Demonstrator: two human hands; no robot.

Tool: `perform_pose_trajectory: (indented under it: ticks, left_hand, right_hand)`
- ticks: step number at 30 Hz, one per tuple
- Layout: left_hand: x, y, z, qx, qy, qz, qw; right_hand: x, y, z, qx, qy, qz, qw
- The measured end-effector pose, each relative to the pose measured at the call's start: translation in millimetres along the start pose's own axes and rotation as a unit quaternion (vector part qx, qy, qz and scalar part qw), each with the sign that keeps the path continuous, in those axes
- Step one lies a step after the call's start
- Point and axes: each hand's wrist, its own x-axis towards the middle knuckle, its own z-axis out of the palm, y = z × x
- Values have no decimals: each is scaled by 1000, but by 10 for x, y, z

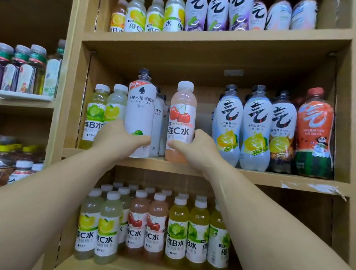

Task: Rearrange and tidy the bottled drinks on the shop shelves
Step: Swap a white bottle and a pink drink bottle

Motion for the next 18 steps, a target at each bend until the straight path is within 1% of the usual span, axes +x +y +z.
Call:
perform_pose_trajectory:
  ticks: [5,8,11,15,18]
  left_hand:
    - [-168,25,-234,-27,1,27,999]
    - [-260,-1,-418,-42,17,23,999]
    - [-359,-55,-593,-76,10,22,997]
    - [-569,-124,-820,-87,3,23,996]
    - [-817,-261,-936,-87,4,14,996]
  right_hand:
    - [-54,-18,-20,0,15,0,1000]
    - [-126,-48,-51,6,27,-10,1000]
    - [-233,-76,-80,32,33,-26,999]
    - [-512,-169,-139,59,50,-54,996]
    - [-843,-194,-178,86,46,-76,992]
